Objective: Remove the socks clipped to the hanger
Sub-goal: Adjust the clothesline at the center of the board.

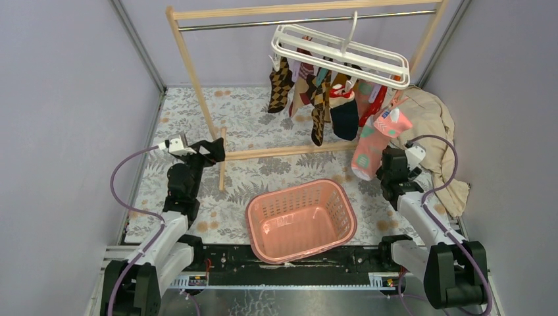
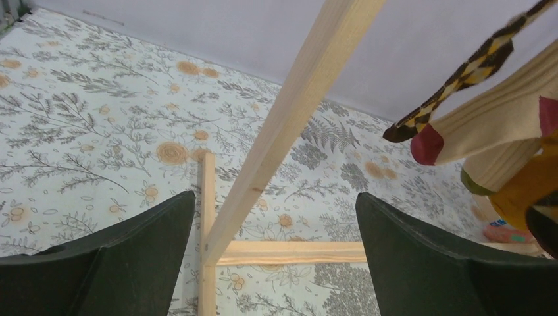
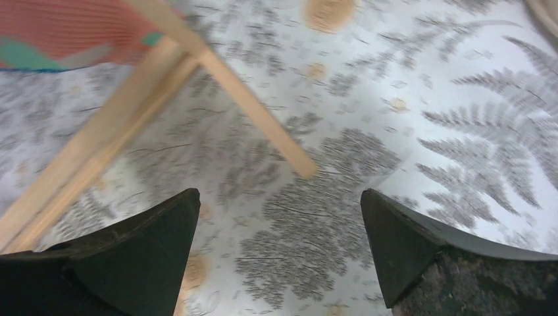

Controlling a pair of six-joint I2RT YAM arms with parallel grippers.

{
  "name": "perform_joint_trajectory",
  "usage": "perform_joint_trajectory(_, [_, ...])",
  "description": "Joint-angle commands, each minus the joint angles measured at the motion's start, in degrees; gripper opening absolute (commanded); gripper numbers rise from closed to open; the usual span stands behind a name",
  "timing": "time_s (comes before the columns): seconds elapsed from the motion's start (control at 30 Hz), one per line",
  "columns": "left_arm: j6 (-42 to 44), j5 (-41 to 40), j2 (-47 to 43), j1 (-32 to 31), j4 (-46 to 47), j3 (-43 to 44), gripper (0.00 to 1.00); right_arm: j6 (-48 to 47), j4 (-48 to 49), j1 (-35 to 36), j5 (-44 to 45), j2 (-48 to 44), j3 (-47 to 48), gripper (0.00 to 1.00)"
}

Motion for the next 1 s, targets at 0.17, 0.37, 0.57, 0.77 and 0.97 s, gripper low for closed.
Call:
perform_joint_trajectory(0.17, [-0.74,4.9,-8.29,-1.64,-5.97,-1.83,0.99,12.53,-14.75,-0.02,15.94,-6.91,1.33,1.0])
perform_joint_trajectory(0.37, [-1.57,8.93,-14.21,-2.42,-12.86,-0.3,0.99,12.06,-21.23,-0.06,16.52,-16.16,2.72,1.0])
perform_joint_trajectory(0.57, [-2.83,12.36,-18.85,-2.96,-19.85,2.46,0.99,9.62,-27.42,-0.09,15.38,-24.77,3.56,1.0])
perform_joint_trajectory(0.77, [-3.38,18.4,-22.67,-3.33,-26.48,6.98,0.99,8.54,-28.63,0.13,4.71,-31.2,3.6,1.0])
perform_joint_trajectory(0.97, [-4.03,24.31,-24.03,-3.34,-30.15,11.62,0.99,6.03,-30.1,0.15,-2.73,-33.86,6.83,1.0])
